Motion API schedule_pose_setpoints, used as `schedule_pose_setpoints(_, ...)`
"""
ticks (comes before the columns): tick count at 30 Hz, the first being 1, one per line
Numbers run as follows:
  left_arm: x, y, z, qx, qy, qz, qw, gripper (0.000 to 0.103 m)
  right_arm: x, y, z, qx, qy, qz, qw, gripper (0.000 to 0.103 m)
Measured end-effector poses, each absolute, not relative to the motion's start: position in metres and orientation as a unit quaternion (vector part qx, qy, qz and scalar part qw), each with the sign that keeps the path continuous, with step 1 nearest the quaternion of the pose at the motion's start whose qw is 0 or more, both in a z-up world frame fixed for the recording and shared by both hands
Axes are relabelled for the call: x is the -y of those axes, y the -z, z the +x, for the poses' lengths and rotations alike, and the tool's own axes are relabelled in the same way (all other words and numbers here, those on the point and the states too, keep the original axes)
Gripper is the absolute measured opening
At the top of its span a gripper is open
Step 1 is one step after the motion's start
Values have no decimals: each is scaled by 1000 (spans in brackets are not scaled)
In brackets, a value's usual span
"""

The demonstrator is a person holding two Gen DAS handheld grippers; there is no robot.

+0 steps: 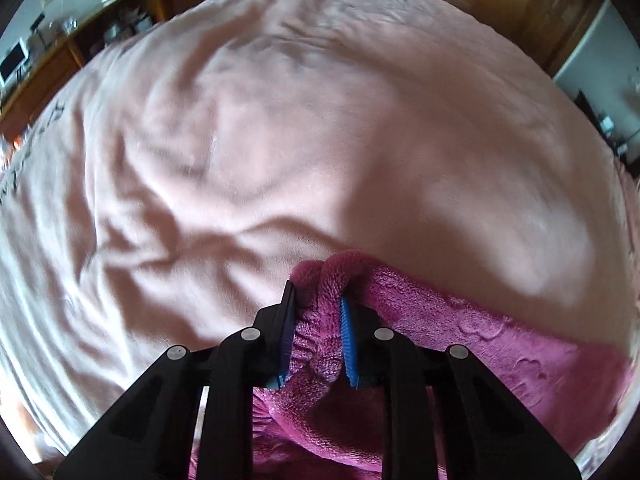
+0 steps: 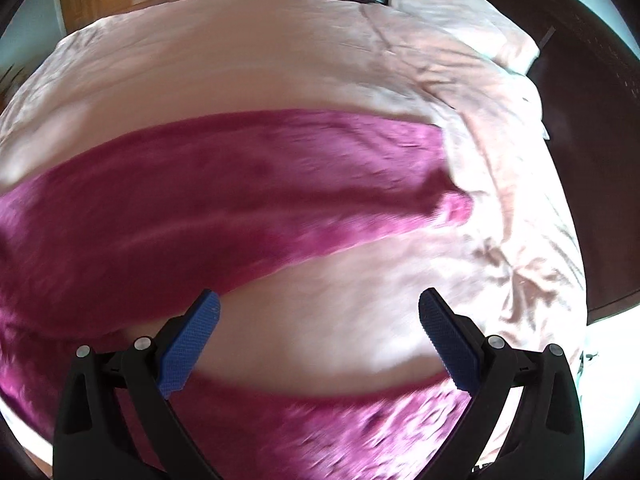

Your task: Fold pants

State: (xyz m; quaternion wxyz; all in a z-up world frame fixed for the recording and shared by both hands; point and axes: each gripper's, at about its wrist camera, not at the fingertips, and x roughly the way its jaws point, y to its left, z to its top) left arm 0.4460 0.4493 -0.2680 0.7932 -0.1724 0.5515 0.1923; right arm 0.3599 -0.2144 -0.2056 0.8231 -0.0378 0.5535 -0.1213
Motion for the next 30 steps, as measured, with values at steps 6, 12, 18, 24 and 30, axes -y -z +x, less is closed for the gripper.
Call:
schedule_pose_setpoints(6,-449,268,439,-556,-198,-162,791,20,312,224,425,-560,164,0,812,101)
schedule_pose_setpoints(12,-443,266,438,-561,-212,-136,788,21,402,257,507,-568,171,31,804,100)
schedule_pose_setpoints(18,-435,265,440,-563,-236,-127,782,20,471,292,562,-565,173,116,798,91)
schedule_pose_setpoints(24,-435,267,440,-561,-258,-145,773,20,490,316,588,-584,123,194,779,15)
schedule_pose_setpoints(30,-439,261,445,-542,-280,-177,772,19,492,259,624,-514,147,153,831,10)
